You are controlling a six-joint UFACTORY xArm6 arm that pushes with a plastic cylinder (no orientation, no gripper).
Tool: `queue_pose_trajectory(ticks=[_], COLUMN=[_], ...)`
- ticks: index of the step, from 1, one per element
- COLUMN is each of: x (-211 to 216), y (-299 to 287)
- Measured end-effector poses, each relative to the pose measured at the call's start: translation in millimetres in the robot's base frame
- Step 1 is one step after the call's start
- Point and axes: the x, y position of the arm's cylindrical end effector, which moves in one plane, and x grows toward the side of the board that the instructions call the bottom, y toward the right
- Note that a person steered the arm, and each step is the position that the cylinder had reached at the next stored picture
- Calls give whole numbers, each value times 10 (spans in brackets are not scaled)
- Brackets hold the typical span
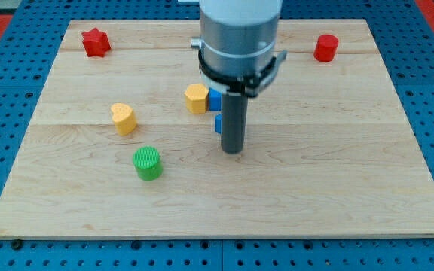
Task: Move the yellow heart towards left side of the yellow hexagon
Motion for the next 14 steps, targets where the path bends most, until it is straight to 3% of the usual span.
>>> queue_pose_trajectory(ticks=[1, 3, 4, 6, 7, 8, 10, 12, 13, 14], x=[-114, -517, -157, -14, -159, -175, -485, -242, -526, -817], y=[218, 77, 19, -1355, -1873, -1762, -2481, -1418, -1318, -1837])
